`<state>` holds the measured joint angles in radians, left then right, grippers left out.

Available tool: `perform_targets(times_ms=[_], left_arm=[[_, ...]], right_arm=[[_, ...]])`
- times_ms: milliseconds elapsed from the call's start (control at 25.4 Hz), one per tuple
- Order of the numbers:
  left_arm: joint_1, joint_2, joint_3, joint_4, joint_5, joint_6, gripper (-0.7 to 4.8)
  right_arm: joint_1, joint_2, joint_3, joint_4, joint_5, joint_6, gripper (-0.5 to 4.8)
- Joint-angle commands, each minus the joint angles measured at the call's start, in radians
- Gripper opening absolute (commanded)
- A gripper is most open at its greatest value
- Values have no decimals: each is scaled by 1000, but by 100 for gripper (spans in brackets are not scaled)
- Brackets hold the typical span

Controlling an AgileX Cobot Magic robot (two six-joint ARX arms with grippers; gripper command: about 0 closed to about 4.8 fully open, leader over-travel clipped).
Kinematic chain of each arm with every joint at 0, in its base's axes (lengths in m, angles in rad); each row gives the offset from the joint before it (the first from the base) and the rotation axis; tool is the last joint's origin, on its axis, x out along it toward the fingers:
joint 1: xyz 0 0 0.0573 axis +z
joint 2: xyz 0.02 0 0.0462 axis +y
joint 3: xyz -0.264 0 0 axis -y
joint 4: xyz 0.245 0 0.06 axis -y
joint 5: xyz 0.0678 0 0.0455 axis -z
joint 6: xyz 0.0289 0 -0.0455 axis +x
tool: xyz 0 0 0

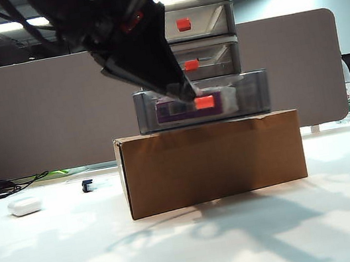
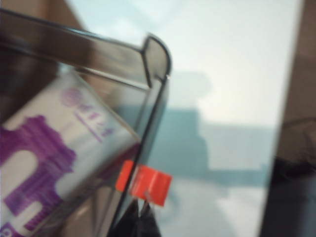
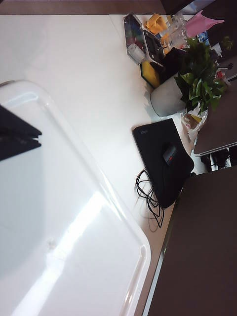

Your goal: Open the third layer of the drawer on the table, pick up a pack of napkins on the table and put it in, and finally close the drawer.

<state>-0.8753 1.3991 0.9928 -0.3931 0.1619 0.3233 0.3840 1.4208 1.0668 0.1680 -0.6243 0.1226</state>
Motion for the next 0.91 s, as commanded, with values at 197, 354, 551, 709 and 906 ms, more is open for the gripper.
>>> perform_targets(times_ms=[197,354,551,709,906], left_arm=[[-2,17,1,79,-82,-3,-6],[-2,56,1,90,-94,-3,-6],[-2,94,1,119,-157,-8,-6],[-21,100,1,152,-237,-10,-6],[-26,100,1,161,-282,-10,-6]], right_arm=[[1,2,-1,-3,7,-16,-6],[1,2,-1,-3,20,-20,-6],[1,2,-1,-3,20,-24,-6],[1,2,-1,-4,21,-28,-5],[1,3,-1,-5,23,-45,-6]])
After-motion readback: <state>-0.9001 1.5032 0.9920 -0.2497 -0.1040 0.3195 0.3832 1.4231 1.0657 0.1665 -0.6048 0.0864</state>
